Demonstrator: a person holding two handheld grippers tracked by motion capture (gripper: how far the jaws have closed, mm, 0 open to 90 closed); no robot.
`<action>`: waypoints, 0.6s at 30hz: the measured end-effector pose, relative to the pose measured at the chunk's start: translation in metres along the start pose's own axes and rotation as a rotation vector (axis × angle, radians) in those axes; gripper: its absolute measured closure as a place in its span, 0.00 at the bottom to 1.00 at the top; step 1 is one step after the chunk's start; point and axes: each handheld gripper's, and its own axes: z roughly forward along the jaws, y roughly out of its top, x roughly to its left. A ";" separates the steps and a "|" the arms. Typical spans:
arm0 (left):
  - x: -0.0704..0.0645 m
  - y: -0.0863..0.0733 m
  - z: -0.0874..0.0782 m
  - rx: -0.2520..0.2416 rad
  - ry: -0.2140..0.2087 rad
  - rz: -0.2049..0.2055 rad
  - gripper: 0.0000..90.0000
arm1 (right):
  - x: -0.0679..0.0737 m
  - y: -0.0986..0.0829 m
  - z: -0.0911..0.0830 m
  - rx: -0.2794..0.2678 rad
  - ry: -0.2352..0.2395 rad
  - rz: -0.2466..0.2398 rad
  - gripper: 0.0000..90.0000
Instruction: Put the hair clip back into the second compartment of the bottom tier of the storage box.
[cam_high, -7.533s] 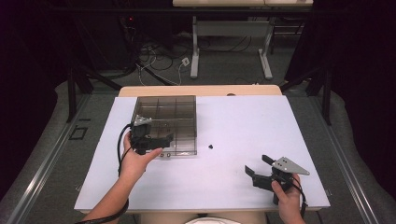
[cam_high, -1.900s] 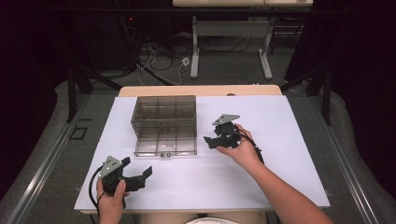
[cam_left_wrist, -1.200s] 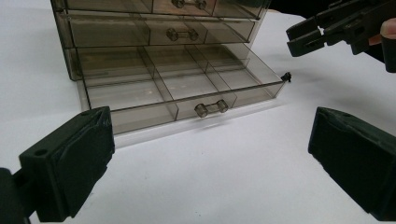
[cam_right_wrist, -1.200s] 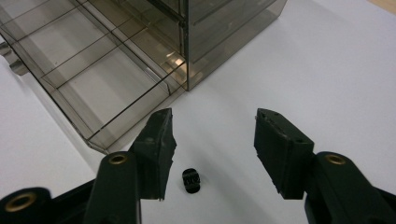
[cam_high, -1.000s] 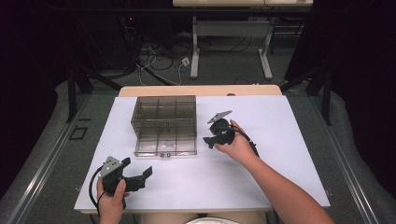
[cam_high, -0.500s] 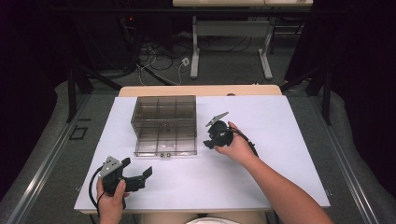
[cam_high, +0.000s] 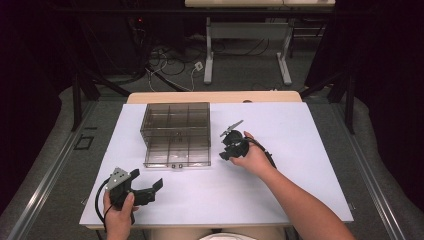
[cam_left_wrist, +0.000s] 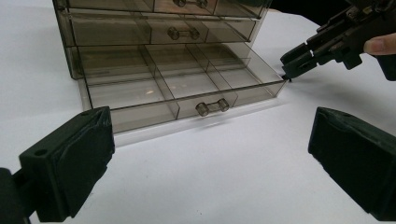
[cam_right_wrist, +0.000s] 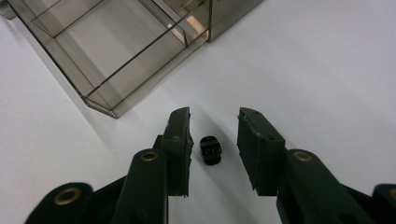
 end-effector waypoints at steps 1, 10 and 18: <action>0.000 0.000 0.000 0.000 -0.001 -0.001 0.01 | -0.001 0.002 -0.004 0.067 0.003 -0.015 0.73; 0.001 0.000 0.000 -0.001 -0.002 -0.003 0.01 | -0.001 0.001 -0.001 0.085 0.001 -0.022 0.75; 0.001 -0.001 0.001 0.002 -0.003 -0.003 0.01 | 0.000 0.001 0.000 0.094 -0.005 -0.010 0.78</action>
